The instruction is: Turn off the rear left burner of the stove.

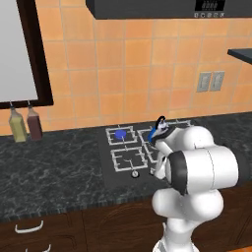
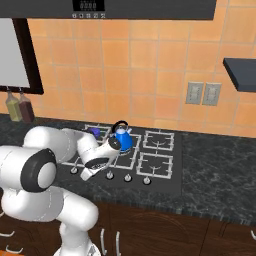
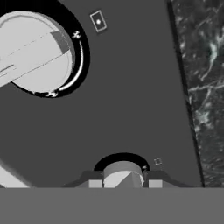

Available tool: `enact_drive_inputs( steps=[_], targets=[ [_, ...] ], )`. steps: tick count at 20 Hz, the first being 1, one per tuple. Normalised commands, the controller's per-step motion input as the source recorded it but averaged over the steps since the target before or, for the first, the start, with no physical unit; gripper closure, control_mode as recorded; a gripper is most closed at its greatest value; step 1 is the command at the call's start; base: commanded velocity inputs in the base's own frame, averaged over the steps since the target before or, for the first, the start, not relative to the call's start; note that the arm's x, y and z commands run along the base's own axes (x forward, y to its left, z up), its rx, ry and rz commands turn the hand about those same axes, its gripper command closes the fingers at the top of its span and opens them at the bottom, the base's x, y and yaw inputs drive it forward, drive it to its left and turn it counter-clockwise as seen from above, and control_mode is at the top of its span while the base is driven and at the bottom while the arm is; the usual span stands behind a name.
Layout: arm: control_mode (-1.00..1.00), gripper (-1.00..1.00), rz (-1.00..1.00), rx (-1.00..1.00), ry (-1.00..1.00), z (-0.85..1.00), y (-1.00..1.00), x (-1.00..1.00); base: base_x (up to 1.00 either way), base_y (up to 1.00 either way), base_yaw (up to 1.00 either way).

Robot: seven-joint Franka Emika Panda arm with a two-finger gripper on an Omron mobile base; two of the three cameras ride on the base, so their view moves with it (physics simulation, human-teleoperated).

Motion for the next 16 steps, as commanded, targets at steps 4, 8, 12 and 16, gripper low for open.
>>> enact_drive_inputs(
  steps=[4, 8, 12, 16],
  targets=[
    [-1.00, 1.00, -0.93, 0.00, 0.52, 0.00, 0.11, 0.00, 0.00, 0.00, 0.00],
    [-1.00, 1.00, -0.93, 0.00, 0.52, 0.00, 0.12, 0.00, 0.00, 0.00, 0.00],
    [-1.00, 1.00, -0.75, 0.05, 0.41, 0.02, 0.03, -0.01, 0.00, 0.00, 0.00],
    [-1.00, 1.00, 0.00, 0.00, 0.01, 0.00, -0.01, 0.00, 0.00, 0.00, 0.00]
  ],
)
